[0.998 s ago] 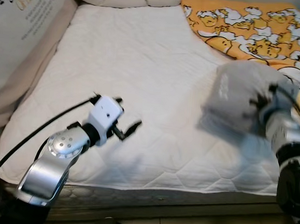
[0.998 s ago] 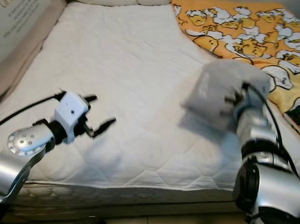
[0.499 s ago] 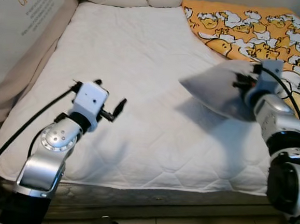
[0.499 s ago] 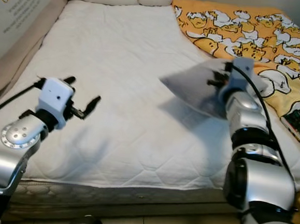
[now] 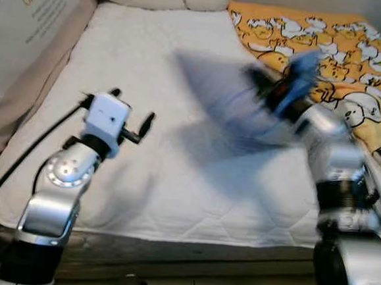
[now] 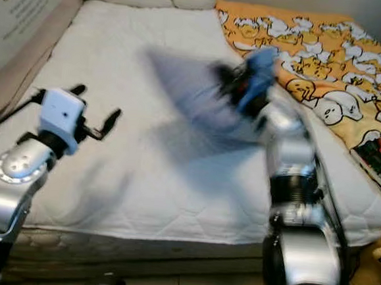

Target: Clean up the room

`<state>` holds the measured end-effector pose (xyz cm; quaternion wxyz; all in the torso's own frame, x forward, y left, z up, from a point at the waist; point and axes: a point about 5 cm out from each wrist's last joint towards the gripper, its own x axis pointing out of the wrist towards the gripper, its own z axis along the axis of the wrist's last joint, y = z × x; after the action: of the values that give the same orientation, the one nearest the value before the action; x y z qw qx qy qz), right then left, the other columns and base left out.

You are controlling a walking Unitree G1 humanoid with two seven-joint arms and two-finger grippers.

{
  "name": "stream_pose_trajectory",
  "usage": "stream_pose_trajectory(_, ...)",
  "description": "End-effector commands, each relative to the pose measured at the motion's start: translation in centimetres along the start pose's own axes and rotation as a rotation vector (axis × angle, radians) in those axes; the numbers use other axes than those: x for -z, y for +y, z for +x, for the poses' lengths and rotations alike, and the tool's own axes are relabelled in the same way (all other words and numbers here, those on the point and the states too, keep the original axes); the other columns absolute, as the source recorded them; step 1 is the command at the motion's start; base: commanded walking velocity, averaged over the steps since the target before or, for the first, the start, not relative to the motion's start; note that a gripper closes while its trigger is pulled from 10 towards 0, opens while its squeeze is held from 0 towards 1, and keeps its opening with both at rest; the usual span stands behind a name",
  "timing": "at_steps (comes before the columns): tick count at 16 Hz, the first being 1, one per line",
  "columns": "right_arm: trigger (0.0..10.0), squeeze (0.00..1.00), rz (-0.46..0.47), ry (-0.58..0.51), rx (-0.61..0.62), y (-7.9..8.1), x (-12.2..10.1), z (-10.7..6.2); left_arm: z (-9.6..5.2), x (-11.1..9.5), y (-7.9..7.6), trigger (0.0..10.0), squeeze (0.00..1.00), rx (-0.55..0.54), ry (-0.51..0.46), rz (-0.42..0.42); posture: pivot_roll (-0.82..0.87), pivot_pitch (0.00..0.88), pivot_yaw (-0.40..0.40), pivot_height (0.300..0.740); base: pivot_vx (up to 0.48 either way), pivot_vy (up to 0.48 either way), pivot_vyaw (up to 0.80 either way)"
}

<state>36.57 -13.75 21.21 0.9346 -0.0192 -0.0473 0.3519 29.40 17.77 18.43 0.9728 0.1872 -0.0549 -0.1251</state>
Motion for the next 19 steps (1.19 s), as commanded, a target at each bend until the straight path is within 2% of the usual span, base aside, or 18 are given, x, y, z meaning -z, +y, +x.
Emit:
stream_pose_trajectory(1, 0.0, 0.0, -0.074, -0.008, -0.141, 1.8, -0.7, -0.1, 0.0, 0.0, 1.4, 10.0, 0.0, -0.083, -0.001, 0.012, 0.1, 0.0, -0.061, 0.74, 0.0, 0.0, 0.0)
stream_pose_trajectory(2, 0.1, 0.0, -0.12, 0.037, -0.253, 3.4, 0.3, -1.0, -0.1, -0.1, 2.4, 10.0, 0.0, -0.153, -0.004, 0.003, 0.1, 0.0, -0.06, 0.74, 0.0, 0.0, 0.0)
stream_pose_trajectory(3, 1.1, 0.0, -0.13, 0.06, -0.288, 3.8, 0.7, -1.4, -0.1, -0.1, 2.8, 10.0, 0.0, -0.177, -0.003, -0.002, 0.1, 0.0, -0.059, 0.74, 0.0, 0.0, 0.0)
stream_pose_trajectory(4, 0.0, 0.0, -0.177, 0.188, -0.339, 4.2, 3.0, -3.0, -0.2, 0.1, 3.4, 10.0, 0.0, -0.207, 0.009, -0.008, 0.1, 0.0, -0.059, 0.74, 0.0, 0.0, 0.0)
stream_pose_trajectory(5, 0.0, 0.0, -0.2, 0.279, -0.334, 4.0, 4.6, -4.1, -0.2, 0.3, 3.3, 10.0, 0.0, -0.193, 0.019, -0.004, 0.1, 0.0, -0.057, 0.74, 0.0, 0.0, 0.0)
stream_pose_trajectory(6, 0.0, 0.0, -0.218, 0.34, -0.293, 3.4, 5.8, -5.0, -0.1, 0.4, 2.8, 10.0, 0.0, -0.162, 0.025, -0.006, 0.1, 0.0, -0.053, 0.74, 0.0, 0.0, 0.0)
stream_pose_trajectory(8, 0.0, 0.0, -0.221, 0.446, -0.125, 1.3, 7.8, -6.6, 0.1, 0.6, 1.3, 10.0, 0.0, -0.083, 0.03, -0.028, 0.09, 0.0, -0.044, 0.74, 0.0, 0.0, 0.0)
stream_pose_trajectory(9, 0.0, 0.0, -0.232, 0.501, 0.014, -0.2, 8.8, -7.5, 0.2, 0.8, 0.2, 10.0, 0.0, -0.036, 0.038, -0.044, 0.08, 0.0, -0.04, 0.74, 0.0, 0.0, 0.0)
stream_pose_trajectory(12, 0.0, 0.0, -0.23, 0.555, 0.298, -2.9, 10.0, -8.9, 0.6, 1.2, -1.2, 10.0, 0.0, 0.027, 0.053, -0.065, 0.07, 0.0, -0.027, 0.74, 0.0, 0.0, 0.0)
stream_pose_trajectory(13, 0.0, 0.0, -0.191, 0.562, 0.508, -3.9, 11.3, -9.3, 1.0, 1.4, -2.6, 10.0, 0.0, 0.077, 0.061, -0.09, 0.06, 0.0, -0.013, 0.74, 0.0, 0.0, 0.0)
stream_pose_trajectory(14, 0.0, 0.0, -0.205, 0.567, 0.532, -3.8, 11.9, -9.0, 1.3, 1.5, -3.5, 10.0, 0.0, 0.115, 0.064, -0.102, 0.06, 0.0, -0.015, 0.74, 0.0, 0.0, 0.0)
stream_pose_trajectory(16, 0.0, 0.0, -0.204, 0.559, 0.451, -2.1, 12.7, -7.5, 1.0, 1.8, -5.7, 10.0, 0.0, 0.287, 0.088, -0.086, 0.06, 0.0, -0.025, 0.74, 0.0, 0.0, 0.0)
stream_pose_trajectory(17, 0.3, 0.0, -0.202, 0.56, 0.395, -1.0, 13.2, -6.9, 0.7, 2.1, -6.2, 10.0, 0.0, 0.328, 0.1, -0.074, 0.06, 0.0, -0.029, 0.74, 0.0, 0.0, 0.0)
stream_pose_trajectory(18, 7.8, 0.0, -0.212, 0.563, 0.366, -0.2, 13.6, -6.6, 0.6, 2.2, -6.3, 10.0, 0.0, 0.331, 0.109, -0.074, 0.06, 0.0, -0.036, 0.74, 0.0, 0.0, 0.0)
stream_pose_trajectory(19, 10.0, 0.0, -0.217, 0.563, 0.372, 0.1, 13.8, -6.5, 0.7, 2.3, -6.1, 10.0, 0.0, 0.312, 0.112, -0.082, 0.06, 0.0, -0.04, 0.74, 0.0, 0.0, 0.0)
